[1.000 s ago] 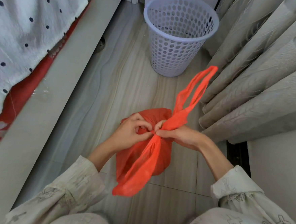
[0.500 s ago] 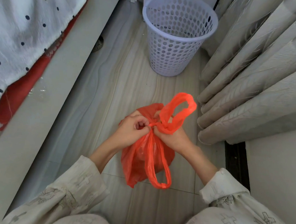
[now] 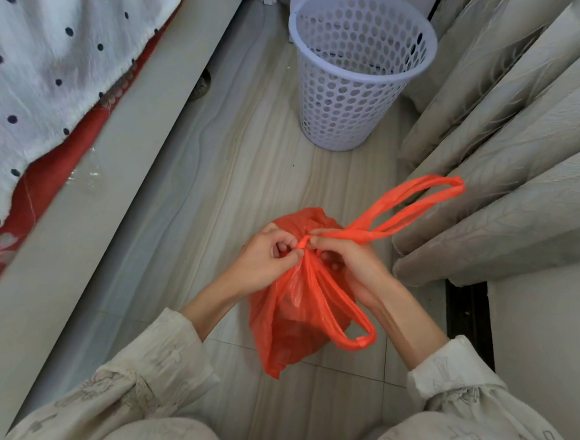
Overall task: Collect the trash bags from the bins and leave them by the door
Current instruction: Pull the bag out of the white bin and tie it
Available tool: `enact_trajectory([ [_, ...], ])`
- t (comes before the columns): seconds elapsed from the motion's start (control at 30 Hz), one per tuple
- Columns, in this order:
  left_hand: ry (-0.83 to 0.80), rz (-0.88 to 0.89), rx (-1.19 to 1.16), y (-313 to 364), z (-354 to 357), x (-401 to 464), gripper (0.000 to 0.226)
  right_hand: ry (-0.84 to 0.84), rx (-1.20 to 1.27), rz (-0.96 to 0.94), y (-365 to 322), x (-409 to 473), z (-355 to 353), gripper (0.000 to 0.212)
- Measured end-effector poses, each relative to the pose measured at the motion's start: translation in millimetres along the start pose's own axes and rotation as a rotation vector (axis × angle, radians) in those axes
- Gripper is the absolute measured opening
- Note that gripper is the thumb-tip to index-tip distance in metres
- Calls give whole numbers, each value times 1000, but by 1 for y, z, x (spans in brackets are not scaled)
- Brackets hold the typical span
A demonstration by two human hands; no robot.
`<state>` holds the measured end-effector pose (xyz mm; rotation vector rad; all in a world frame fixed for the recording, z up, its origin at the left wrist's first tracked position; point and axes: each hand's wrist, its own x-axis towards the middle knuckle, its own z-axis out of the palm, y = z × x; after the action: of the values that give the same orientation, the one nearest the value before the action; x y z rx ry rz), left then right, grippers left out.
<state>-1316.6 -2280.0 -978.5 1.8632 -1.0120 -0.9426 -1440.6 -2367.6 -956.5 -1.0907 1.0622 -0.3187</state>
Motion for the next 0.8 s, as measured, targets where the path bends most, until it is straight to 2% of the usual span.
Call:
enact_trajectory([
  [0.1,15,-4,6,2,-2,-2,26,-31,40,50,2,-1,-2,14],
  [0.2,52,7,-3,2,-3,-3,26,-74,86,-26,8,-3,2,21],
  [0.33,-2,22,9,3,-2,-4,23,-40,-204,-281,10,-1,0,28],
  [0.4,-52,15,-4,6,-1,-6,15,-52,-283,-339,8,0,-1,30],
  [0.47,-60,8,-42,9,0,-6,11,-32,-226,-317,8,0,-2,27],
  [0.53,-66,22,-56,10,0,-5,17,6,-114,-276,10,0,-3,27],
  [0.63,-103,73,9,12,-1,-5,17,58,17,-243,12,-1,-8,29],
  [0.8,8,148,139,7,-1,-7,21,90,-112,-288,7,-5,-11,26],
])
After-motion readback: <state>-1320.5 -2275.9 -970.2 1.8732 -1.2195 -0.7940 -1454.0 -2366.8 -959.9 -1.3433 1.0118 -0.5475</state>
